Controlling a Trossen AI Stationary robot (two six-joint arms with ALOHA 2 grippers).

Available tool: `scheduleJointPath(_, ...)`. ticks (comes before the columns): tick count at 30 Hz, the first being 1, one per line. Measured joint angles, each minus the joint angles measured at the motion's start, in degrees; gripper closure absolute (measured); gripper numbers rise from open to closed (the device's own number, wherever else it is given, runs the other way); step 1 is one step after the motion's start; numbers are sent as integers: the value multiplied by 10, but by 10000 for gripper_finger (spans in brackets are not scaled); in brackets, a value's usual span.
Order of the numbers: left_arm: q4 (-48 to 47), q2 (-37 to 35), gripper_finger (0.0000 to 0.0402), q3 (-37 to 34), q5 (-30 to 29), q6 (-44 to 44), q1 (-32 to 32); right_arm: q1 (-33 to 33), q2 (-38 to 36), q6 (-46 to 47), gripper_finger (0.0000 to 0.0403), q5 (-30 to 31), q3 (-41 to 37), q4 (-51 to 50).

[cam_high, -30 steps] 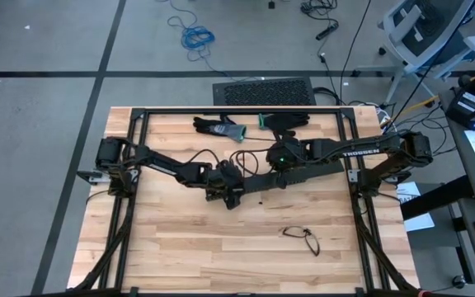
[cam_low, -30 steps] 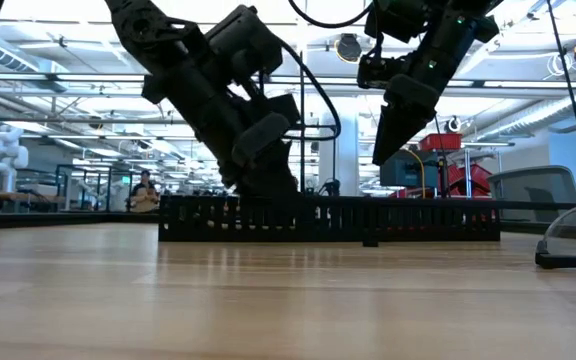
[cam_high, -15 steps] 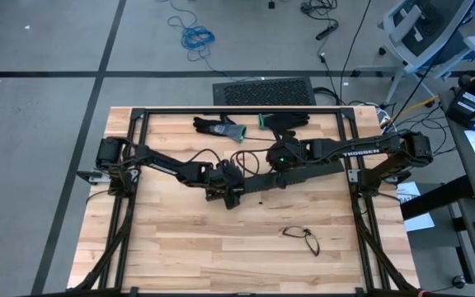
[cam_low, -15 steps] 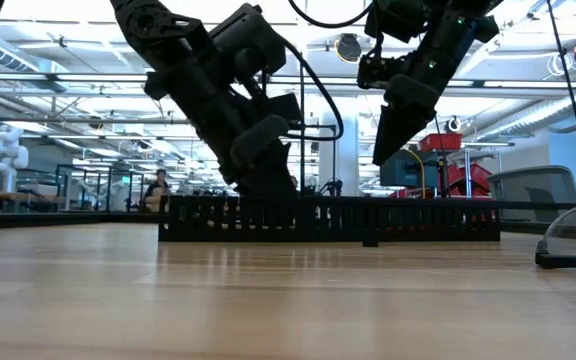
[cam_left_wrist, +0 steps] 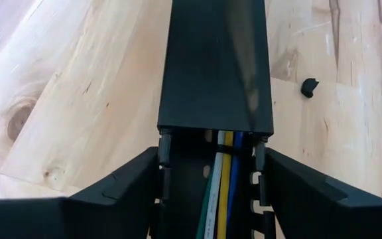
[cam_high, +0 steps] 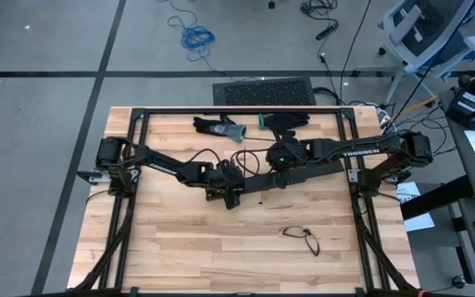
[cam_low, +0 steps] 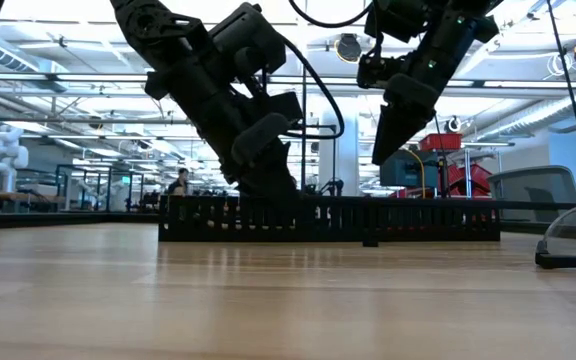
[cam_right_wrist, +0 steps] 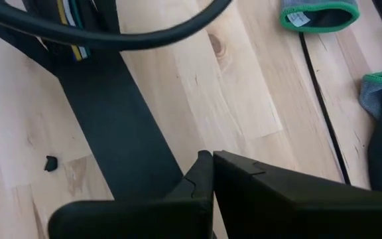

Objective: Ziptie cables
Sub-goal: Close the black cable duct

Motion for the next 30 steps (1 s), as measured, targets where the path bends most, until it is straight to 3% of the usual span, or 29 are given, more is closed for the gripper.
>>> scheduleJointPath(4, 0, 0, 165, 0, 0, 0, 0, 0, 0, 0, 403, -11, 0, 7)
scheduleJointPath(9, 0, 0, 168, 0, 0, 0, 0, 2, 0, -25, 403, -76, 1, 18)
scheduleJointPath(15, 0, 0, 168, 0, 0, -1, 0, 3, 0, -30, 403, -46, 0, -55)
scheduleJointPath(30, 2, 0, 169, 0, 0, 15, 0, 6, 10, 36, 403, -48, -54, -52)
